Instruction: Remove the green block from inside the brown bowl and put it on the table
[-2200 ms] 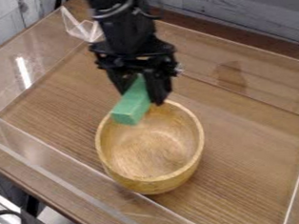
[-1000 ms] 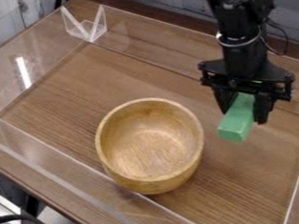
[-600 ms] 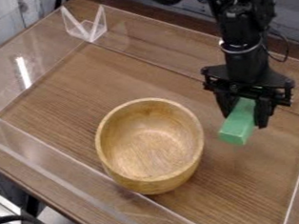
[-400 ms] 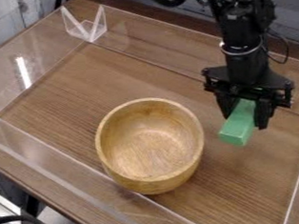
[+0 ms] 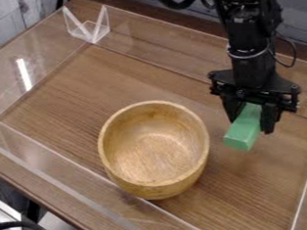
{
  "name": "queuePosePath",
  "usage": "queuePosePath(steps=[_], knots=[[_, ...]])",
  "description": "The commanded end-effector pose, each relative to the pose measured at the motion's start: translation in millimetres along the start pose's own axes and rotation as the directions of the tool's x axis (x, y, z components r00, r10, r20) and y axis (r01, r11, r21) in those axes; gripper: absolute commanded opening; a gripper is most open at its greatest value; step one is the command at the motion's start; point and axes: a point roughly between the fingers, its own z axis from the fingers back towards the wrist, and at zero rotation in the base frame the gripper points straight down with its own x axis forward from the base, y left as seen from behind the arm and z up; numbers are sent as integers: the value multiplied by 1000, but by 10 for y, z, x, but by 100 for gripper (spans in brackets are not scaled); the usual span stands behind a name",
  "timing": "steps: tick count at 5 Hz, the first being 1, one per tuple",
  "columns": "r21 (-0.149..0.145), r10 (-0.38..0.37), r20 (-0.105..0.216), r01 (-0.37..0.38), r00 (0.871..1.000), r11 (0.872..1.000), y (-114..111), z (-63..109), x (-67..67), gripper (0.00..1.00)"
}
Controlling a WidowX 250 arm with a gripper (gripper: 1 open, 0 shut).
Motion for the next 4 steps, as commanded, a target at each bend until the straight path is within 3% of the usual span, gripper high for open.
queuePosePath(steps=[1,4], knots=[[-9,0,59,1,998,1000,-1,134,152,0],[-5,9,52,-8,999,1000,79,103,196,0]])
